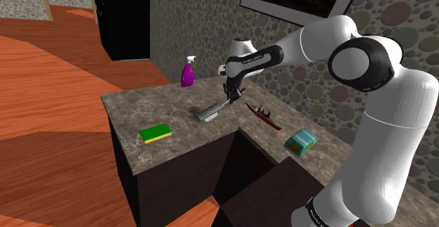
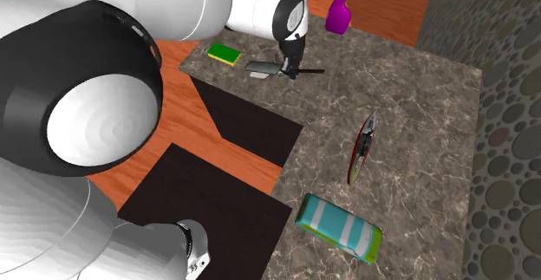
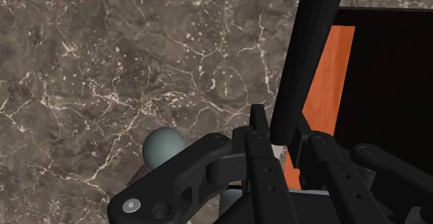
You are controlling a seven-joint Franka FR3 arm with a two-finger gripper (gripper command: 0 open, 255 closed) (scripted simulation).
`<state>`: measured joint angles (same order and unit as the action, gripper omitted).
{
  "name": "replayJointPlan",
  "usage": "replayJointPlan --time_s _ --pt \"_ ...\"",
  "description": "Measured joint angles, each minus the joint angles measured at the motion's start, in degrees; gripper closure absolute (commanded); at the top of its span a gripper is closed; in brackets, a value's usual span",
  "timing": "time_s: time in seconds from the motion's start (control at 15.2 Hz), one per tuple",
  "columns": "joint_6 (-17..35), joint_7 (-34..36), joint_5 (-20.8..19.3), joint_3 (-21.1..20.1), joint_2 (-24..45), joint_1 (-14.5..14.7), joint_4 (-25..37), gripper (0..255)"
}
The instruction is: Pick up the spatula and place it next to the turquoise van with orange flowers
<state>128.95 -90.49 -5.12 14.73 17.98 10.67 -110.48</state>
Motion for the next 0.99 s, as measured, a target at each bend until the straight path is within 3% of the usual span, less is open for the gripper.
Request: replayJointPlan --time_s 0.53,0.99 --pt "5.9 -4.1 -4.1 3.7 -12.4 -3.0 -17.2 255" --pt "9.1 -8.6 -8.8 7.9 -21.7 -7.0 -28.5 255"
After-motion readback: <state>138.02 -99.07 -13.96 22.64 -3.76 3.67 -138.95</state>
